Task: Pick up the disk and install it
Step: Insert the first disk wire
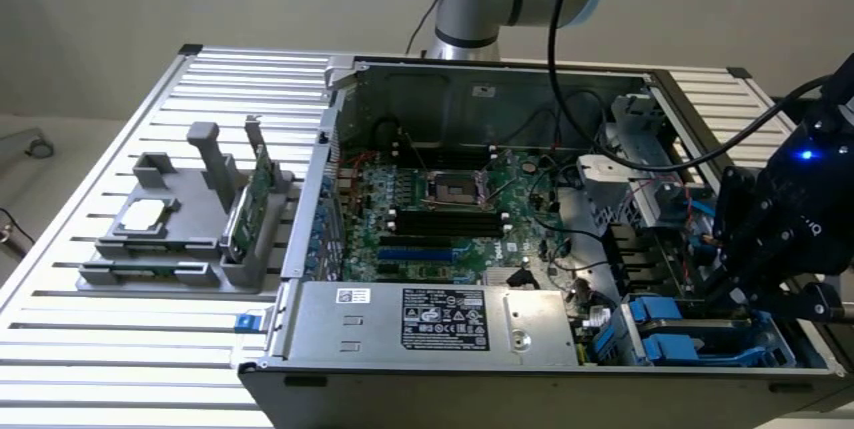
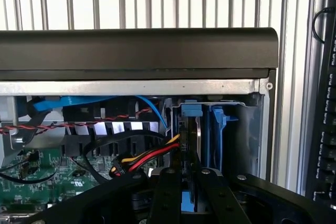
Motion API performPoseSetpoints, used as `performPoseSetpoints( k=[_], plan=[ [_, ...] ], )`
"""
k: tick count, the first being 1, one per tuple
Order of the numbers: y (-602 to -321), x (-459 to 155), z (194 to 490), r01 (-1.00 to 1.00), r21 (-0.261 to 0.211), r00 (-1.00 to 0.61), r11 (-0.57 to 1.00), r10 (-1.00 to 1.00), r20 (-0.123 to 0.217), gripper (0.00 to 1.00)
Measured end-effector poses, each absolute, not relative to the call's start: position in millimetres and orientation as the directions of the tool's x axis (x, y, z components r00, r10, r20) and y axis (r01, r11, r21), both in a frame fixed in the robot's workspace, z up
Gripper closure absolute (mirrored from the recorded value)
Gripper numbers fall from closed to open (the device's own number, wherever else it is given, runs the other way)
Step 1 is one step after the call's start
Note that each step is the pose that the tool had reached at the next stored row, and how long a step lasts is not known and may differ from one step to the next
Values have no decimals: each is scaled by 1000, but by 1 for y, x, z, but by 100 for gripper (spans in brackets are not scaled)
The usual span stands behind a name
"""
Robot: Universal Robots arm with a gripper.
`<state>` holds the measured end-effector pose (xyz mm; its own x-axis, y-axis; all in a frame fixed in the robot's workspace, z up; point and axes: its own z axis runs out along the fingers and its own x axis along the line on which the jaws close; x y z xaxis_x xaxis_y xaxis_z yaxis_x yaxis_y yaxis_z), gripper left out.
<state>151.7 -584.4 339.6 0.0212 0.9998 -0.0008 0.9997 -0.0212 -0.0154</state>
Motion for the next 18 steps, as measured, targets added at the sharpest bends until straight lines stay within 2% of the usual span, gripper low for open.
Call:
performPoseSetpoints(
  k=[12,18],
  plan=[
    [-584,154,338,1000,-16,17,-17,1000,20,83],
    [-589,156,338,1000,-16,17,-16,999,50,83]
  ],
)
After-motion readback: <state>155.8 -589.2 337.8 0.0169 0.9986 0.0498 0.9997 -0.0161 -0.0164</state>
